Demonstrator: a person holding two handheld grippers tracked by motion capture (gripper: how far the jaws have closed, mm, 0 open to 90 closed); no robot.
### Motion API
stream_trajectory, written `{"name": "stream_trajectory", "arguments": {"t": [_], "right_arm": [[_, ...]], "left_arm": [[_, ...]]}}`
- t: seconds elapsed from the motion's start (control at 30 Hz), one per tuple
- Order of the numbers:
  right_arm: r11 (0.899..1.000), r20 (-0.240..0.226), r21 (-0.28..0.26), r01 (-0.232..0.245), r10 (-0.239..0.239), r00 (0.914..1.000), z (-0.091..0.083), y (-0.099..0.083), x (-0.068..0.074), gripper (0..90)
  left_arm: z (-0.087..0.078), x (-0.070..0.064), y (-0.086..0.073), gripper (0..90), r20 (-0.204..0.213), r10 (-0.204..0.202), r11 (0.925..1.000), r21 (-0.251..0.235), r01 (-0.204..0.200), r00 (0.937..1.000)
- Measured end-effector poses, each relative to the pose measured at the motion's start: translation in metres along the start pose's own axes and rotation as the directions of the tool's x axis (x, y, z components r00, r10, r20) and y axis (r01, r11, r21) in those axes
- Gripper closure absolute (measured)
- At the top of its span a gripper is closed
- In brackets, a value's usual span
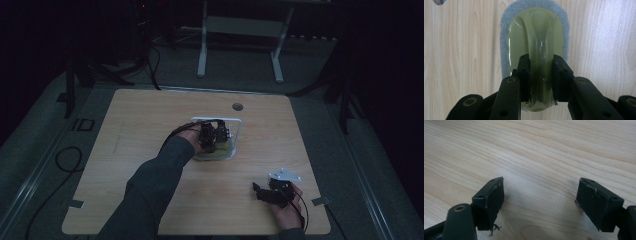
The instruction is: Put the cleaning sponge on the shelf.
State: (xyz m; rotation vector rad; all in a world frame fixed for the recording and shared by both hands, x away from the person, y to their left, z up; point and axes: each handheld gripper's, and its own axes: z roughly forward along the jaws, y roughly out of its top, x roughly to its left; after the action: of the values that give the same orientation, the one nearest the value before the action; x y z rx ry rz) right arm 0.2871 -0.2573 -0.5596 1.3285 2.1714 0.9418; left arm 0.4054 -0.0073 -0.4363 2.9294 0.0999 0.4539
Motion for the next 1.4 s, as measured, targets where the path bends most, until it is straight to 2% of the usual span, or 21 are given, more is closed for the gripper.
{"name": "stream_trajectory", "arguments": {"t": [0.4,0.6,0.73,1.0,1.4], "right_arm": [[1.0,0.0,0.0,0.0,0.0,1.0,0.0,0.0,0.0,21.8],[1.0,0.0,0.001,-0.001,0.001,1.0,0.0,0.0,0.0,21.8],[1.0,0.0,0.001,0.0,0.0,1.0,0.0,0.0,0.0,21.8],[1.0,0.0,0.0,0.0,0.0,1.0,0.0,0.0,0.0,21.8],[1.0,0.0,-0.001,0.001,-0.001,1.0,0.0,0.0,0.0,21.8]], "left_arm": [[0.01,0.004,-0.001,71.7,0.006,0.029,0.9995,0.008,-0.029,0.9996],[0.013,0.004,0.0,71.6,-0.011,0.041,0.9992,0.004,-0.041,0.9991],[0.017,0.005,0.001,71.5,-0.014,0.054,0.9984,0.018,-0.054,0.9984],[0.022,0.006,0.002,71.4,-0.014,0.054,0.9983,0.022,-0.053,0.9985],[0.027,0.005,0.006,71.2,-0.037,0.075,0.997,0.022,-0.075,0.9965]]}}
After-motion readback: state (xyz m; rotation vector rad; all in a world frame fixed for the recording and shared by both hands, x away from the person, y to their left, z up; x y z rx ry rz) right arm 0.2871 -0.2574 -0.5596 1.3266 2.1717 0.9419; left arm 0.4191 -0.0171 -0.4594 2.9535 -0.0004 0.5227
